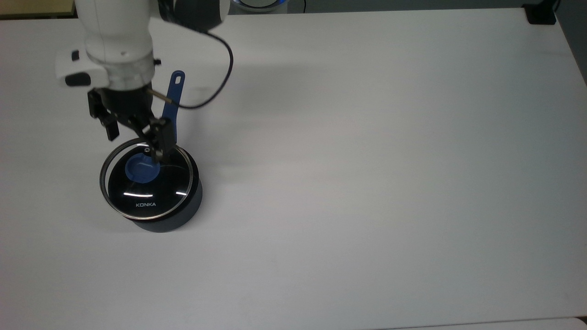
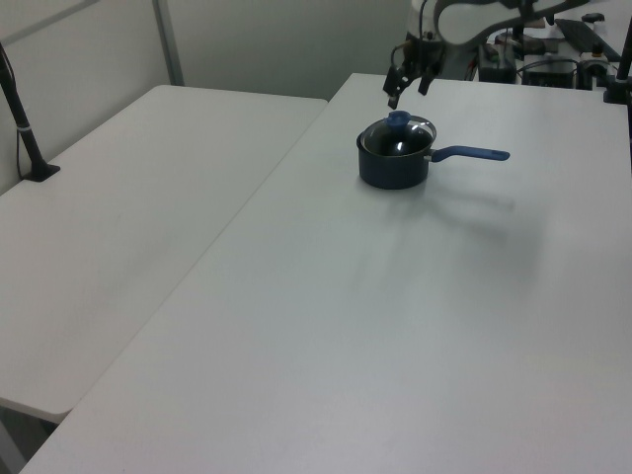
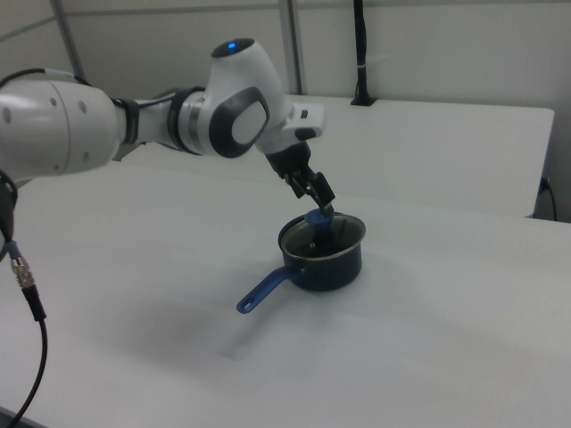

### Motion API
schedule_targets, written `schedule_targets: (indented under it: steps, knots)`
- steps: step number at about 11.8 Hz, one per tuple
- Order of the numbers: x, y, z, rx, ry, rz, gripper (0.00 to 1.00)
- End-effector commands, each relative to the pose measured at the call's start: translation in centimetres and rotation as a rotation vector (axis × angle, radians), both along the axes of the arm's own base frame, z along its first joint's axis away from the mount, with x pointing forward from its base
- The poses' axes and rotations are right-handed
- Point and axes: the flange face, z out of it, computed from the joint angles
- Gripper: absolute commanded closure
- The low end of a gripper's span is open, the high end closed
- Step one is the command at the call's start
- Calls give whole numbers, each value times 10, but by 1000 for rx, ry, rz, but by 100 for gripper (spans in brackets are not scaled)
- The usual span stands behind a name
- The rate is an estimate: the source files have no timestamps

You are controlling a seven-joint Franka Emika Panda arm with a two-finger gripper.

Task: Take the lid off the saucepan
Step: 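Lower the open gripper down onto the blue knob of the glass lid, then close the gripper around the blue lid knob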

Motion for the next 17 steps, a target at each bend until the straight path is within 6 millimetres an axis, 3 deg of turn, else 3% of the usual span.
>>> schedule_targets:
  steps: [1, 7, 11, 13, 14, 16, 17]
  knots:
    - [13, 3, -14, 4, -51, -43, 0]
    - [18, 8, -35, -37, -37, -23, 0]
    - [19, 8, -44, -84, -16, 3, 16]
    - [20, 10, -45, -100, -11, 15, 18]
    - [20, 11, -46, -108, -8, 21, 28]
    - [19, 10, -45, -104, -9, 15, 31]
    - [18, 7, -39, -94, -18, 6, 38]
